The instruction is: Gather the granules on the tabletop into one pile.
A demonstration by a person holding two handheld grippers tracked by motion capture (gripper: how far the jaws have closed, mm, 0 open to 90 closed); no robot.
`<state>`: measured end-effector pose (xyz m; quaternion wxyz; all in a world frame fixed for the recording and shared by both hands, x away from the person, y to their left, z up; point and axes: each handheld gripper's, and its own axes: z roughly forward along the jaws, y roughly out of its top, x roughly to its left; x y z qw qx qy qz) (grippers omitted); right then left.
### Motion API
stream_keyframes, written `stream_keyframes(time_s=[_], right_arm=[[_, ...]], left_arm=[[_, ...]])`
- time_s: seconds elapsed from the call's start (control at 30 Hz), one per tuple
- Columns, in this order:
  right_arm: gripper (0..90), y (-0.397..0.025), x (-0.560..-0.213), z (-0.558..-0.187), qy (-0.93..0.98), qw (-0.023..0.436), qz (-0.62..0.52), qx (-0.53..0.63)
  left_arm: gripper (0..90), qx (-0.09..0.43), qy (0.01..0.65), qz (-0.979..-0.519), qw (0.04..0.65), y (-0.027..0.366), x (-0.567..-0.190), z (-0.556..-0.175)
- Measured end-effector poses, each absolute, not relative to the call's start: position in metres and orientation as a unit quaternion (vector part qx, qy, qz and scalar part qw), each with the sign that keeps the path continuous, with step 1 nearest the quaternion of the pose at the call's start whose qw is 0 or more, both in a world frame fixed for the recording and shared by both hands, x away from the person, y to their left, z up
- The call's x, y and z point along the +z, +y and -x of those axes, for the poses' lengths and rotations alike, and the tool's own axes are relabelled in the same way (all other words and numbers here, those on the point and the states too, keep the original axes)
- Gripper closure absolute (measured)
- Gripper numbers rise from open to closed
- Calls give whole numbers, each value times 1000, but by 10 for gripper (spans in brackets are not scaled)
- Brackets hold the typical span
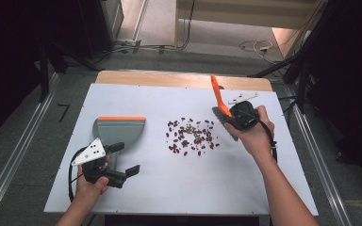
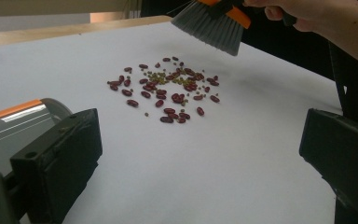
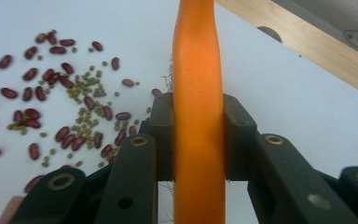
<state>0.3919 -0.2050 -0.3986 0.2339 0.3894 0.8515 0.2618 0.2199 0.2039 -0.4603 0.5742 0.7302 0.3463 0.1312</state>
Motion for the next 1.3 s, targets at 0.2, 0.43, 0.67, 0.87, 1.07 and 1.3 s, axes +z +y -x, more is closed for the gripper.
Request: stream_keyframes(time_s=[0.2, 0.43, 0.67, 0.87, 1.07, 1.3], right_arm=[[688, -193, -405, -404, 859, 254, -385, 222], [687, -185, -415, -415, 862, 266, -389, 185], [688, -185, -421, -424, 864, 265, -392, 169], [687, -178, -428, -426, 871, 270, -383, 148], [688, -166, -439, -425, 875, 269, -377, 140], [689, -157, -443, -420, 879, 247, -379, 152]], left_arm=[[0, 134, 349, -730, 572, 205, -461, -220], [0, 143, 347, -735, 565, 203, -462, -220], [0, 139, 348, -734, 566, 202, -462, -220], [0, 139, 347, -734, 567, 202, -462, -220], [0, 136, 346, -734, 569, 203, -462, -220], [0, 137, 344, -735, 569, 202, -462, -220]])
